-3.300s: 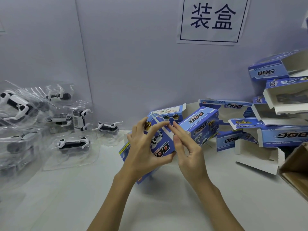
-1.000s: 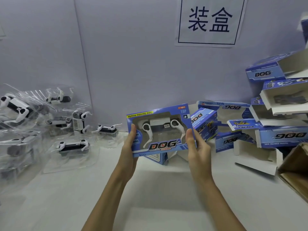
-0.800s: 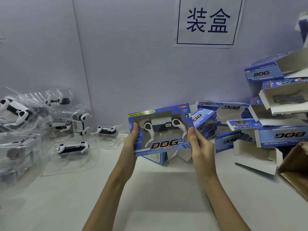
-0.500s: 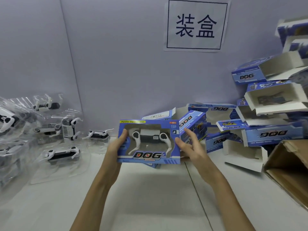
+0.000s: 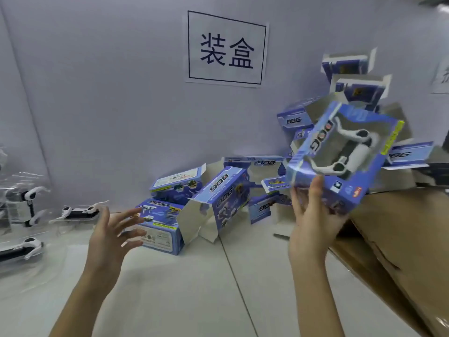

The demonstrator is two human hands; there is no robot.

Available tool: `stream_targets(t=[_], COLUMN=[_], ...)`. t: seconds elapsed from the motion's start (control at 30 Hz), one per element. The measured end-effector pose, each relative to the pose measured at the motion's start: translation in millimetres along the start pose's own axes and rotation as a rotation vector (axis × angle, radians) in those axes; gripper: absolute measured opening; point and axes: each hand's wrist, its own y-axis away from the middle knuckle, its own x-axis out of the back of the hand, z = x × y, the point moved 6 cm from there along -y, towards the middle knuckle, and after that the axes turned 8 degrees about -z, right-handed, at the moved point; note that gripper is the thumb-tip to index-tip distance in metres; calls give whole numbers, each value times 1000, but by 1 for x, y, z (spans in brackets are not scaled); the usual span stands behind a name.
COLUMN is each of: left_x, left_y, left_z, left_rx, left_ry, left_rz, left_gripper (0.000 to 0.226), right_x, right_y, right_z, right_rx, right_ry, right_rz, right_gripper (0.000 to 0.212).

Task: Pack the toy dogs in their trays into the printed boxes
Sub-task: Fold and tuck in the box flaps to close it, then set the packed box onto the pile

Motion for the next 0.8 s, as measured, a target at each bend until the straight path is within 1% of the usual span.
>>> stream_targets(t=[0.03,0.07,0.1,0.13,0.17,0.2,0.23,0.3,0.33,0.4,0.43,0.47,0.53,0.57,0.6,0.63,0.67,0.7,0.73,0.8], left_x=[-4,-7,-11,-14,-15,-17,-18,-20,-20,-18,-17,-16,-15,-15,-17,-20,-24,-29,-32,-35], left_y=[1,2,2,3,3,2,1,-1,-1,0,0,1,1,2,3,4,5,5,5,5], left_z=[-1,-3,-4,-6,-7,-8,-9,-10,-10,-10,-10,-10,-11,-12,-12,-13,-15,-18,-20,-24], left_rx=[5,13,25,38,48,54,56,47,39,28,29,30,32,27,15,1,-8,-12,-14,-32], left_ry=[-27,-50,-67,-79,-91,-104,-118,-152,-172,-219,-245,-272,-319,-350,-395,-455,-516,-569,-609,-647], left_rz=[-17,-35,-50,-62,-71,-77,-81,-86,-78,-42,-22,-8,6,6,-3,-22,-50,-84,-113,-160], left_gripper=[70,70,72,74,75,75,75,72,69,60,55,50,38,31,25,19,15,14,15,25], right_x=[10,20,30,38,44,47,46,35,27,4,-8,-18,-33,-37,-40,-42,-43,-43,-42,-40], right_y=[-8,-17,-25,-30,-32,-34,-33,-28,-23,-5,5,15,28,32,36,42,48,53,56,57], right_z=[-3,-2,2,7,15,23,31,48,57,77,88,97,117,129,138,147,154,158,161,157], right_rx=[31,14,-50,-140,-227,-295,-338,-353,-329,-234,-188,-154,-178,-210,-220,-201,-175,-141,-105,4], right_ry=[-20,-13,20,70,134,208,285,433,523,787,924,1020,1063,1056,1094,1193,1287,1340,1345,1299], right_rz=[94,160,197,212,202,173,131,18,-55,-237,-329,-409,-558,-644,-745,-850,-940,-988,-981,-873], right_gripper=[52,50,51,53,49,39,29,22,21,22,31,48,87,100,108,108,101,91,82,69])
